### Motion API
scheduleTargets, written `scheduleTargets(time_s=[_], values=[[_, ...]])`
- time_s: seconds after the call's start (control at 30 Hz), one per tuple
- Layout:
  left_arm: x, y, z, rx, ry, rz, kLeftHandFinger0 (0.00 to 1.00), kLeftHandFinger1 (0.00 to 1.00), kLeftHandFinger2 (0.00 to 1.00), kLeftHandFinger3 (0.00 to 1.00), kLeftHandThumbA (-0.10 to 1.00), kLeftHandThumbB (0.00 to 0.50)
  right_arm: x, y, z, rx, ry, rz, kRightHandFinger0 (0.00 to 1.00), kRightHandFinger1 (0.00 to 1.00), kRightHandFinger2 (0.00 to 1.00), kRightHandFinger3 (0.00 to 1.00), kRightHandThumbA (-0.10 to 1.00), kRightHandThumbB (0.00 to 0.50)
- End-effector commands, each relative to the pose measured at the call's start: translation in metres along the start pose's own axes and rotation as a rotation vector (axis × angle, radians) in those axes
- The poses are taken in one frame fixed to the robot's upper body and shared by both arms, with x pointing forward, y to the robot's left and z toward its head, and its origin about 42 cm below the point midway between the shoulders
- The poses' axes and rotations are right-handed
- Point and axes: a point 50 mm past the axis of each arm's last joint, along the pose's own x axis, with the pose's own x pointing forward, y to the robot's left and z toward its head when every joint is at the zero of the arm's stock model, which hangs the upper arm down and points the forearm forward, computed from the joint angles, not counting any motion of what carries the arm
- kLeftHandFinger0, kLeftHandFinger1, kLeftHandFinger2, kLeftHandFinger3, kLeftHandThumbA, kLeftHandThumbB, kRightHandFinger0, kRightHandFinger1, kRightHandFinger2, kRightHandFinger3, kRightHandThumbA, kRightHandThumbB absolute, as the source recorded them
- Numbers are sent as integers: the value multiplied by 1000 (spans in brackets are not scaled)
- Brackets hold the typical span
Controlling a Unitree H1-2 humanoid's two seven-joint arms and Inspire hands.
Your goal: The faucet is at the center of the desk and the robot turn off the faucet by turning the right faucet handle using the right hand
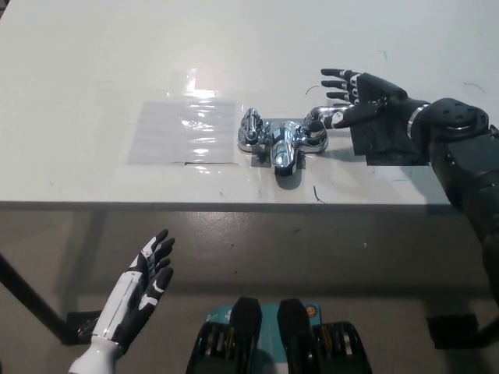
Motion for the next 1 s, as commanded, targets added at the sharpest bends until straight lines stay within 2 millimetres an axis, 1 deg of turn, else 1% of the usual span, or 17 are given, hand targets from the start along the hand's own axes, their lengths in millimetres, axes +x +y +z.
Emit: scheduleTargets(time_s=[0.0,0.07,0.13,0.23,0.3,0.37,0.43,0.47,0.5,0.53,0.73,0.8,0.9,0.97], values=[[7,7,12,31,-67,-6,1000,1000,1000,1000,873,282,8,21,18,-65,-73,121,1000,1000,1000,1000,1000,449],[7,8,12,37,-63,-5,1000,1000,1000,1000,875,283,9,25,18,-72,-84,141,1000,1000,1000,1000,1000,466],[7,8,13,44,-64,-5,1000,1000,1000,1000,882,284,9,29,18,-82,-92,170,1000,1000,1000,1000,1000,462],[7,7,14,35,-58,-3,1000,1000,1000,1000,882,288,8,33,18,-86,-100,212,1000,1000,1000,1000,1000,473],[7,7,13,28,-65,-5,1000,1000,1000,1000,870,280,7,38,19,-99,-113,251,1000,1000,1000,1000,1000,466],[8,9,13,41,-68,-10,1000,1000,1000,1000,887,276,5,42,21,-113,-129,287,1000,1000,1000,1000,1000,449],[8,9,13,36,-57,-8,1000,1000,1000,1000,886,287,3,47,21,-126,-144,315,1000,1000,1000,1000,1000,419],[8,9,13,36,-55,-7,1000,1000,1000,1000,886,289,1,49,21,-134,-150,324,1000,1000,1000,1000,1000,415],[8,9,13,32,-59,-5,1000,1000,1000,1000,879,282,-1,52,22,-150,-164,338,1000,1000,1000,1000,1000,404],[8,9,13,29,-61,-6,1000,1000,1000,1000,875,277,-2,54,22,-152,-170,346,1000,1000,1000,1000,1000,404],[6,9,11,34,-57,-2,1000,1000,1000,1000,884,279,-6,68,22,-155,-179,373,1000,1000,1000,1000,1000,396],[7,9,11,31,-63,-5,1000,1000,1000,1000,880,275,-5,72,21,-142,-177,367,1000,1000,1000,1000,1000,382],[7,9,12,31,-63,-4,1000,1000,1000,1000,877,276,-1,78,16,-131,-169,363,1000,1000,1000,1000,1000,401],[7,9,12,32,-66,-2,1000,1000,1000,1000,875,276,1,83,13,-107,-160,357,1000,1000,1000,1000,1000,404]])
